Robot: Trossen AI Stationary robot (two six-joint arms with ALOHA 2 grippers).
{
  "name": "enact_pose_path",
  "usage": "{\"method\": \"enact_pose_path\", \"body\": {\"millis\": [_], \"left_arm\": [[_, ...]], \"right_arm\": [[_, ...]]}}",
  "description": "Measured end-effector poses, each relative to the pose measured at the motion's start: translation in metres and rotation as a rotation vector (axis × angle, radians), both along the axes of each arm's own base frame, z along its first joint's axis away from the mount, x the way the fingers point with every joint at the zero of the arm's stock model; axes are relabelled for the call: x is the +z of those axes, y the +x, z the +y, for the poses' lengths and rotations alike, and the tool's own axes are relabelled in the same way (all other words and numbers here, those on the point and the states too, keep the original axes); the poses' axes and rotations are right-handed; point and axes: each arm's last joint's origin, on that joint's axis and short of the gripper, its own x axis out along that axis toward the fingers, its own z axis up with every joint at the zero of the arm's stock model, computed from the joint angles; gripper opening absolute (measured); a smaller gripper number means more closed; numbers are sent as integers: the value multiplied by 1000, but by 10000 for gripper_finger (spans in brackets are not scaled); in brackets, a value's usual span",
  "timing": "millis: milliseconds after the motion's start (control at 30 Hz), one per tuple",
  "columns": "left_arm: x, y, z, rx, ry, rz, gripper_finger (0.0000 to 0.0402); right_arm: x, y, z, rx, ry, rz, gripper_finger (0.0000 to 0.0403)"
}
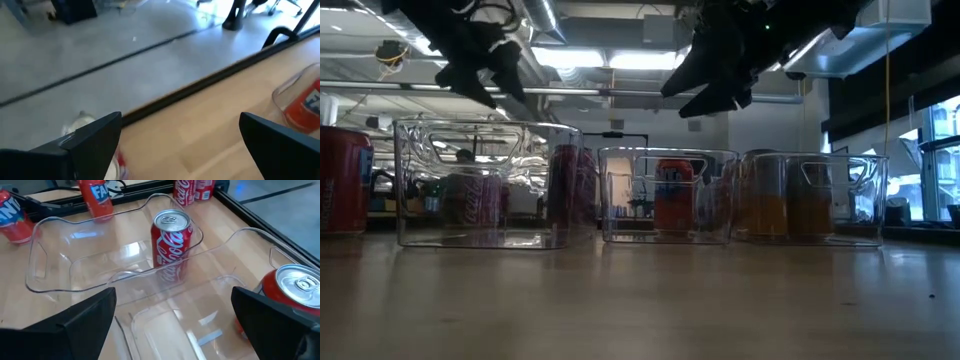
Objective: Sort soda cans
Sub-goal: Put the top left red soda can into the middle left transparent bin
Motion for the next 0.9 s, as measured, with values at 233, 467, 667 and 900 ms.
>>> {"method": "enact_pose_path", "body": {"millis": [233, 467, 667, 900], "left_arm": [[-8, 5, 5, 49, -92, -20, 393], [21, 22, 27, 81, -196, 79, 383], [16, 24, 41, 199, -404, 272, 381], [-13, 24, 53, 278, -497, 382, 381]], "right_arm": [[0, 0, 0, -33, -24, 0, 392], [0, 0, -1, -44, -59, 4, 392], [0, 0, -1, -35, -76, 10, 392], [1, 0, -1, -32, -82, 9, 392]]}}
